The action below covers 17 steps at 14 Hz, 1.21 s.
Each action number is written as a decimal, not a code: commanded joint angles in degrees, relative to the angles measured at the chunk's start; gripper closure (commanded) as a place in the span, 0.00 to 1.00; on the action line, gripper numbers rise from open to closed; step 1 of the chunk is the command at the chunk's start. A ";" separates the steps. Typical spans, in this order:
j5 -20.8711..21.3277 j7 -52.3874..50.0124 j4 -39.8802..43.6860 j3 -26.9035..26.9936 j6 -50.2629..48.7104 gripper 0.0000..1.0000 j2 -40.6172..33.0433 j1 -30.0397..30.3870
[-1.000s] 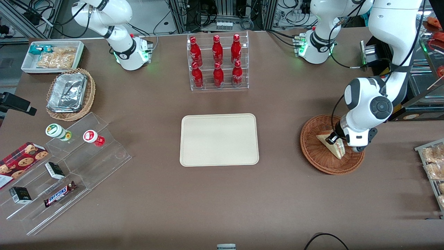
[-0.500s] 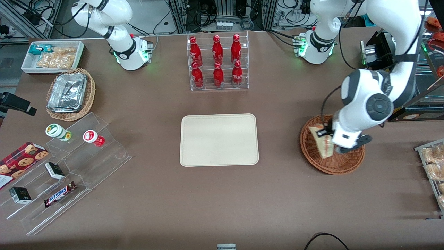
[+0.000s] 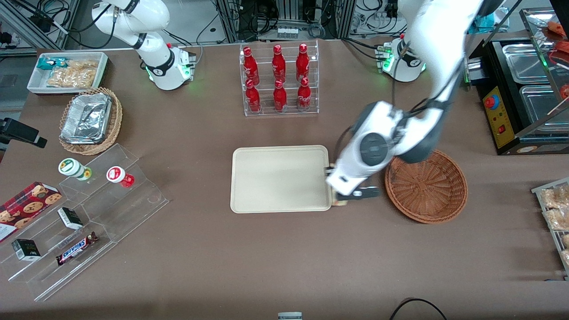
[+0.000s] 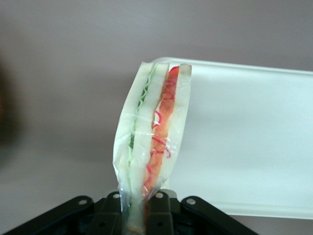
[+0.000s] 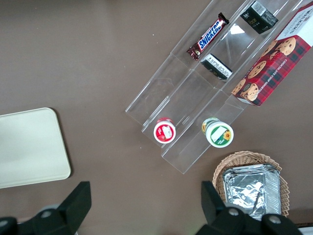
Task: Place sandwich from basket to tray
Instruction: 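Carry the sandwich with the left gripper over the cream tray and lower it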
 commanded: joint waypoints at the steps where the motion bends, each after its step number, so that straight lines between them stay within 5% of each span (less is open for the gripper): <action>1: 0.33 -8.19 14.54 0.56 -1.11 0.97 10.95 -5.97; 4: 0.59 -11.81 21.16 0.82 -1.02 0.97 16.77 -10.81; 9: 2.62 -15.43 20.99 1.27 0.91 0.91 18.71 -13.20; 10: 2.61 -15.69 20.91 1.18 1.17 0.74 18.98 -13.37; 11: 2.61 -15.52 20.82 1.18 1.35 0.01 18.63 -13.55; 17: 4.80 -16.93 20.47 2.75 -7.40 0.00 10.48 -13.02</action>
